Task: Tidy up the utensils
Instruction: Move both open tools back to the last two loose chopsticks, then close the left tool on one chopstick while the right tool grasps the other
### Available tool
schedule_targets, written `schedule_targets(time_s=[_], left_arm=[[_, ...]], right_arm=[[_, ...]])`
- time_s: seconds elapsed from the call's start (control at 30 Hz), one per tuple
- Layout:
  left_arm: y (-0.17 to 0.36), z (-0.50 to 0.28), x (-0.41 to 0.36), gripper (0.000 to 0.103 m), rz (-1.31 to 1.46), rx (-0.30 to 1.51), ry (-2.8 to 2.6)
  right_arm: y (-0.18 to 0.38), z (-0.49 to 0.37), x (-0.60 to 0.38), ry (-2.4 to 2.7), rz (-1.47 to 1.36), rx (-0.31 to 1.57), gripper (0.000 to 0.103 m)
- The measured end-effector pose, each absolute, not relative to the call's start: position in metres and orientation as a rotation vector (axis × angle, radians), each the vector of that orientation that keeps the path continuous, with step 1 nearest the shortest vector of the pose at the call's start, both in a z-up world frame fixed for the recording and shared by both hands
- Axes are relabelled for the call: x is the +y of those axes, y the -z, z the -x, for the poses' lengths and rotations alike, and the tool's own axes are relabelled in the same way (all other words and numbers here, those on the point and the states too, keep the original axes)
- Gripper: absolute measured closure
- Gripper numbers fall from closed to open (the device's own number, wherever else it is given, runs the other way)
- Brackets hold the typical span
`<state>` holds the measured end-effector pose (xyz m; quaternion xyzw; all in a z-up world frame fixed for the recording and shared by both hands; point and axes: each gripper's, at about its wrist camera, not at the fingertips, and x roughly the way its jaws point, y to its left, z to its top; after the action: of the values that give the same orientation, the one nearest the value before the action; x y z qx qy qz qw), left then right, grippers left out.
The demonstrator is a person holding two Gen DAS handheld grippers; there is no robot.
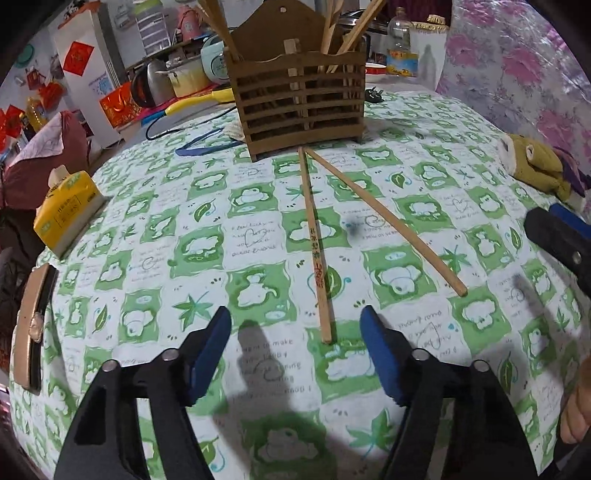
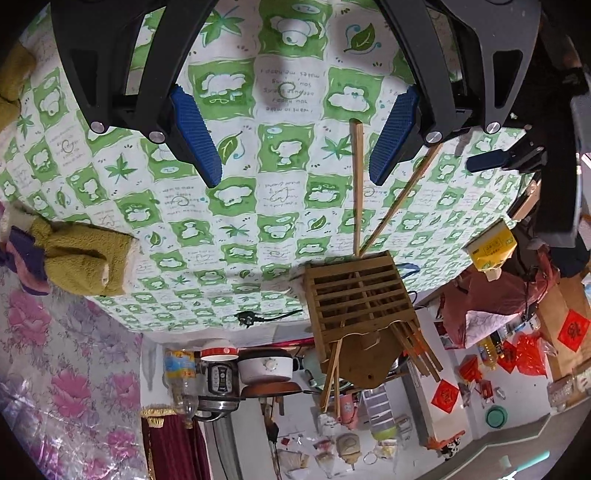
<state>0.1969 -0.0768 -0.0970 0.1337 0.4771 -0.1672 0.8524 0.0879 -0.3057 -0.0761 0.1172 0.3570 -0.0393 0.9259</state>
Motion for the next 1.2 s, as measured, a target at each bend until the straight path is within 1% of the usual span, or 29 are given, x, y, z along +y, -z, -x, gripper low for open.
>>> schedule_targets(time_s=[0.07,0.1,0.13,0.17,0.2,0.23,0.27,0.6,0.8,0.83,0.9,0.97,1.03,1.2], left_arm=[[0.099,-0.203,-0.076,0.048,-0.264,1.021,0.369],[0.099,-0.204,-0.076,0.052,-0.251,1.024,0.38],[0.099,-0.206,-0.076,0.06,-0.243,1.027,0.387],[0.099,-0.207,-0.074,0.072,-0.23,1.028,0.397],[0.099,-0.207,-0.074,0.079,-0.226,1.026,0.4],[0.099,-0.205,-0.073,0.091,-0.227,1.023,0.404],[0.098,-0.204,-0.072,0.097,-0.23,1.021,0.404],[0.095,-0.19,-0.019,0.097,-0.198,1.027,0.336],[0.094,-0.191,-0.015,0.095,-0.194,1.021,0.318],[0.094,-0.191,-0.015,0.095,-0.196,1.02,0.319],[0.094,-0.19,-0.015,0.092,-0.195,1.02,0.323],[0.094,-0.191,-0.013,0.082,-0.187,1.022,0.328],[0.094,-0.192,-0.011,0.076,-0.176,1.025,0.328],[0.094,-0.192,-0.011,0.074,-0.167,1.028,0.335]], right_arm=[[0.077,-0.088,-0.308,0.074,-0.252,0.735,0.023],[0.077,-0.088,-0.309,0.07,-0.261,0.737,0.023],[0.078,-0.089,-0.309,0.068,-0.266,0.738,0.023],[0.078,-0.089,-0.31,0.067,-0.271,0.739,0.023],[0.079,-0.089,-0.31,0.065,-0.274,0.74,0.023],[0.079,-0.089,-0.31,0.064,-0.275,0.741,0.023],[0.079,-0.089,-0.31,0.065,-0.273,0.74,0.023],[0.081,-0.094,-0.303,0.042,-0.235,0.767,0.023],[0.083,-0.098,-0.28,-0.033,-0.137,0.815,0.024],[0.084,-0.1,-0.275,-0.048,-0.122,0.828,0.026],[0.088,-0.103,-0.267,-0.076,-0.088,0.862,0.034],[0.091,-0.105,-0.263,-0.093,-0.073,0.884,0.04],[0.094,-0.107,-0.26,-0.103,-0.063,0.903,0.044],[0.099,-0.109,-0.251,-0.12,-0.03,0.936,0.051]])
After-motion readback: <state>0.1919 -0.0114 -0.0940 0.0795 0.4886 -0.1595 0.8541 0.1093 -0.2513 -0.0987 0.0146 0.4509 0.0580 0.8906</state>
